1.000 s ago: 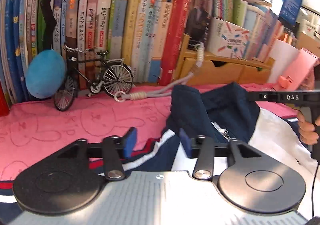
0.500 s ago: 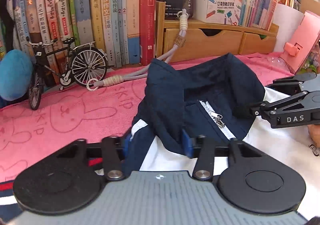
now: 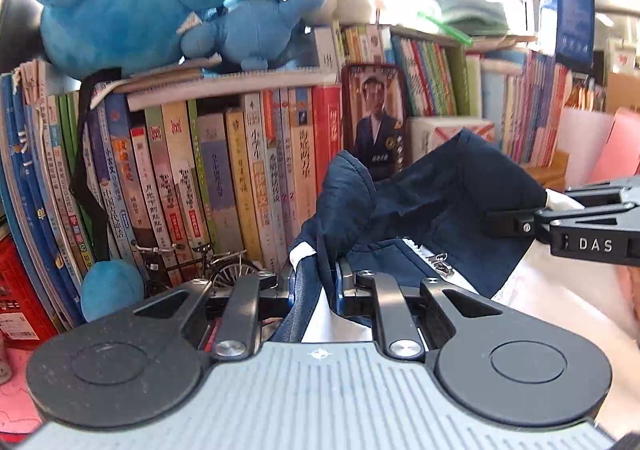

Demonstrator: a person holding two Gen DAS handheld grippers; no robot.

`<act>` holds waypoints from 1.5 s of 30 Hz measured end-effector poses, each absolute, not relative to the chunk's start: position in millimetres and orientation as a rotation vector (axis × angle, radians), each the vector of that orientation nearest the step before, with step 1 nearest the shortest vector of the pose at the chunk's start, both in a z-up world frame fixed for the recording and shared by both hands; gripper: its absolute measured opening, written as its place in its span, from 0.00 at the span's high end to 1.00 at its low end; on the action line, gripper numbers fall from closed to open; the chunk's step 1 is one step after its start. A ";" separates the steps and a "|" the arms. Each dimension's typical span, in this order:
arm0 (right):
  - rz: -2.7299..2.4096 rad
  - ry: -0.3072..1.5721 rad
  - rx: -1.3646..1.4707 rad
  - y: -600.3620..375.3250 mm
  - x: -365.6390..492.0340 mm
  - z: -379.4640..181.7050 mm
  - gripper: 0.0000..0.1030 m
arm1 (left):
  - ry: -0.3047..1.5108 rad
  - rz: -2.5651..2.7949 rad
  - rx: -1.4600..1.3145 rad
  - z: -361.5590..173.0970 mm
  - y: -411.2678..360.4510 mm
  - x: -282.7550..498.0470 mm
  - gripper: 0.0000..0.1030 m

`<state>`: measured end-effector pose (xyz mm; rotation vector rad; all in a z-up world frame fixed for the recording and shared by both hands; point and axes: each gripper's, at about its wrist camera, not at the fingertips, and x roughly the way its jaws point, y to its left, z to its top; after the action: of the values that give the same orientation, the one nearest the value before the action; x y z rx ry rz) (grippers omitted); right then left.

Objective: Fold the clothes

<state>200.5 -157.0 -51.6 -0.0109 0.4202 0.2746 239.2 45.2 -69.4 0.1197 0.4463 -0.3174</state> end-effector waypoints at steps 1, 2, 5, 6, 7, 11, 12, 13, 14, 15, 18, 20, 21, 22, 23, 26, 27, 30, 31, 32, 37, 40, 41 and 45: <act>0.258 0.443 -0.030 -152.4 210.1 -60.4 0.89 | 0.475 -0.303 0.137 -81.9 41.3 247.2 0.84; 0.240 0.466 -0.051 -147.5 219.5 -69.7 0.89 | 0.503 -0.287 0.155 -94.5 37.5 255.3 0.84; 0.189 0.550 -0.080 -135.4 240.5 -104.8 0.89 | 0.594 -0.253 0.194 -133.0 27.3 273.4 0.84; 0.173 0.579 -0.077 -132.6 246.0 -117.3 0.89 | 0.622 -0.242 0.204 -145.0 24.4 278.1 0.82; 0.157 0.608 -0.074 -129.9 251.5 -129.8 0.89 | 0.623 -0.230 0.212 -148.9 23.6 278.5 0.79; 0.118 0.630 -0.059 -130.1 254.6 -152.5 0.88 | 0.607 -0.223 0.143 -136.4 40.7 263.9 0.72; 0.114 0.627 -0.057 -131.2 253.9 -156.1 0.86 | 0.595 -0.222 0.125 -129.9 52.9 251.1 0.70; 0.112 0.634 -0.047 -133.7 253.9 -157.3 0.85 | 0.583 -0.221 0.107 -123.4 65.1 238.2 0.69; 0.107 0.638 -0.037 -135.2 254.4 -158.3 0.85 | 0.570 -0.221 0.089 -117.0 77.3 225.4 0.67; 0.101 0.641 -0.028 -136.5 254.9 -159.2 0.81 | 0.559 -0.218 0.070 -110.6 90.1 212.4 0.62; 0.081 0.651 -0.005 -140.5 258.2 -160.7 0.71 | 0.541 -0.091 0.004 -98.2 147.6 170.2 0.40; 0.067 0.651 -0.010 -140.4 258.8 -160.6 0.66 | 0.558 0.092 0.024 -95.7 190.1 151.2 0.41; 0.059 0.649 -0.017 -139.5 258.9 -160.4 0.64 | 0.575 0.198 0.042 -95.2 211.8 143.4 0.43; 0.054 0.648 -0.028 -138.1 258.8 -160.0 0.63 | 0.595 0.304 0.036 -95.6 233.6 136.9 0.43; 0.049 0.646 -0.038 -136.5 258.7 -159.6 0.63 | 0.614 0.410 0.030 -96.0 255.3 130.4 0.43; 0.037 0.638 -0.068 -132.2 257.9 -158.4 0.62 | 0.652 0.637 -0.074 -97.0 314.4 109.9 0.43; 0.034 0.633 -0.076 -131.1 257.5 -158.0 0.62 | 0.658 0.688 -0.122 -98.5 330.2 103.6 0.42; 0.015 0.517 -0.064 -133.4 236.4 -146.5 0.59 | 0.682 0.803 -0.243 -107.4 373.3 83.6 0.41; 0.008 0.477 -0.059 -134.3 229.2 -142.6 0.54 | 0.689 0.808 -0.281 -111.3 383.6 80.0 0.41; 0.015 0.456 -0.042 -136.2 219.5 -135.6 0.51 | 0.695 0.812 -0.317 -115.1 393.6 76.6 0.40; 0.124 0.398 -0.029 -140.6 163.2 -98.5 0.43 | 0.646 0.825 -0.396 -123.8 414.6 81.4 0.31; 0.178 0.344 -0.068 -141.1 120.6 -76.2 0.39 | 0.599 0.807 -0.412 -126.2 417.5 95.8 0.63; 0.192 0.321 -0.087 -141.0 105.0 -68.8 0.37 | 0.587 0.807 -0.423 -126.5 418.9 101.0 0.75; 0.188 0.296 -0.144 -141.3 64.5 -49.1 0.34 | 0.480 0.753 -0.413 -102.1 420.6 113.1 0.89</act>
<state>64.5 -141.3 -49.1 -0.1444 0.2963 0.1876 113.1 420.6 -102.1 -0.4127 0.4798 0.7528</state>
